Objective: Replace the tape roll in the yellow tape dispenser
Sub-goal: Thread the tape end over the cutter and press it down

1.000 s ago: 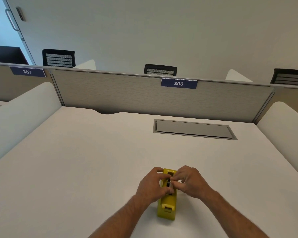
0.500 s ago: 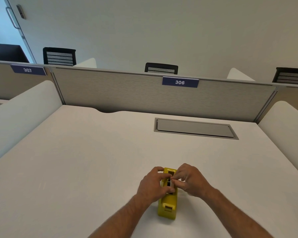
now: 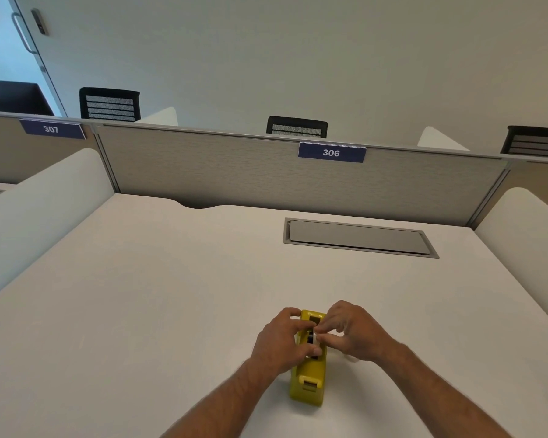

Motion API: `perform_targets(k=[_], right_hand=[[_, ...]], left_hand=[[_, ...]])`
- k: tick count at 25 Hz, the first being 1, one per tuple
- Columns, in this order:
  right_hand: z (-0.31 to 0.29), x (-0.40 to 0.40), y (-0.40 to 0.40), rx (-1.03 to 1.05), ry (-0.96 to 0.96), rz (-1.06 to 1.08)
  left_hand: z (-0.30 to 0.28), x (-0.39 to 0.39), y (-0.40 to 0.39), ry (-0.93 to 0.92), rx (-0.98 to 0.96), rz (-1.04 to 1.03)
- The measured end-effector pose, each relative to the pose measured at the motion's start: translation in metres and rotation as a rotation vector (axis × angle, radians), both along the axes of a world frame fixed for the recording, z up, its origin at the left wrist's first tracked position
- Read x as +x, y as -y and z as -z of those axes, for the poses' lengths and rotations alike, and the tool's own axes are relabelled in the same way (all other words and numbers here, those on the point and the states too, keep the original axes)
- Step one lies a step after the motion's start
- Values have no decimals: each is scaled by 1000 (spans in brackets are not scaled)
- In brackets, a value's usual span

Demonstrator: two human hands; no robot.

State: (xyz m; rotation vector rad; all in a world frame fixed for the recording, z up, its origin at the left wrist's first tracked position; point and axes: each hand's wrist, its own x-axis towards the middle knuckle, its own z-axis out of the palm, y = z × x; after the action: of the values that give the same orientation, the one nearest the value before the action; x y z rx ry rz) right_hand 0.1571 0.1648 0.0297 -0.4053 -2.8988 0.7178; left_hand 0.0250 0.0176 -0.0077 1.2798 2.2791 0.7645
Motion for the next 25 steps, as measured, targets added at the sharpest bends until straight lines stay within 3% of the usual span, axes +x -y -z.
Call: perform_targets(k=[25], right_hand=[[-2, 1, -1, 52, -9, -54]], left_hand=[[2, -1, 0, 5, 9, 2]])
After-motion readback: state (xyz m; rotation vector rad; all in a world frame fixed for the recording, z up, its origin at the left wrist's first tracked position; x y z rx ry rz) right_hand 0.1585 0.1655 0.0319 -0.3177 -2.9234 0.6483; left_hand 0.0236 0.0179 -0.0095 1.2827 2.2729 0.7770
